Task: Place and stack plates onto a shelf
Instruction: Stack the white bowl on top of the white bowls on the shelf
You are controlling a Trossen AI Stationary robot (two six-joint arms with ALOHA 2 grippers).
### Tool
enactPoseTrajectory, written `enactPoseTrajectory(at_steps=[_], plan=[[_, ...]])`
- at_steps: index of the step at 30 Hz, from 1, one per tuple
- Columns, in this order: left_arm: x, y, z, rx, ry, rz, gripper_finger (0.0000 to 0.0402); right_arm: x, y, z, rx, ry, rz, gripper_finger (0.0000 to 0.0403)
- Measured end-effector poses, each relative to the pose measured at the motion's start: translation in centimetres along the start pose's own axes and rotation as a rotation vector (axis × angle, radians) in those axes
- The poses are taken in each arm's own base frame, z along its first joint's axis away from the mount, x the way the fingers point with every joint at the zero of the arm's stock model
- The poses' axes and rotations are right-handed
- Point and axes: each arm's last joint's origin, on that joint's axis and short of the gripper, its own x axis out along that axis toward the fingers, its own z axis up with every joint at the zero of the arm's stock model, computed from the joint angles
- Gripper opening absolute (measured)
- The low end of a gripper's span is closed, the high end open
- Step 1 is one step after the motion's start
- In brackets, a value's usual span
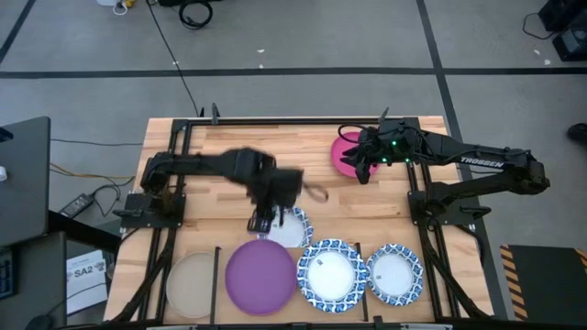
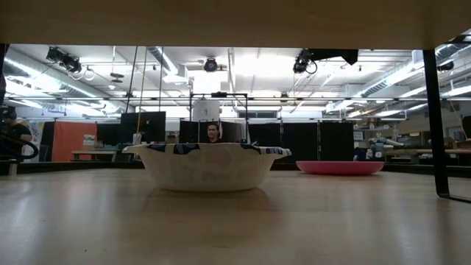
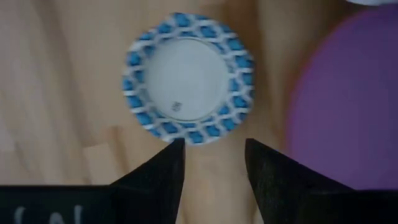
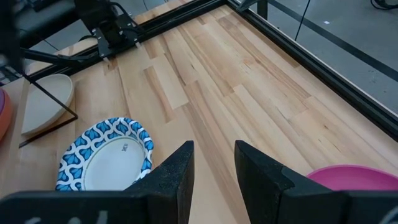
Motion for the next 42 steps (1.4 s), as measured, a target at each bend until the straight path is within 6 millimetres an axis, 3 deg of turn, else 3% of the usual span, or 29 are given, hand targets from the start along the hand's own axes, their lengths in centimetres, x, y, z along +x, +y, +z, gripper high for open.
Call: enactPoseTrajectory(at_steps=[9, 13, 16, 24, 33, 42], plan=[[-1.7, 10.8, -1.5, -0.179, -0.120, -0.001, 0.0174, 0.0, 0.0, 0.0, 0.000, 0.000, 0.000, 0.0121], [-2.4, 14.1, -2.5, -0.283, -0.157, 0.033, 0.0174, 0.0, 0.0, 0.0, 0.000, 0.001, 0.000, 0.0121], [-2.7, 15.5, -3.0, -0.341, -0.182, 0.049, 0.0174, 0.0, 0.0, 0.0, 0.000, 0.001, 0.000, 0.0121], [-2.3, 16.7, -2.8, -0.374, -0.245, 0.071, 0.0173, 0.0, 0.0, 0.0, 0.000, 0.002, -0.001, 0.0121], [3.7, 17.0, -3.5, -0.394, -0.145, -0.028, 0.0173, 0.0, 0.0, 0.0, 0.000, 0.002, -0.001, 0.0121], [8.6, 15.8, -4.2, -0.392, -0.093, -0.142, 0.0173, 0.0, 0.0, 0.0, 0.000, 0.002, -0.001, 0.0121]])
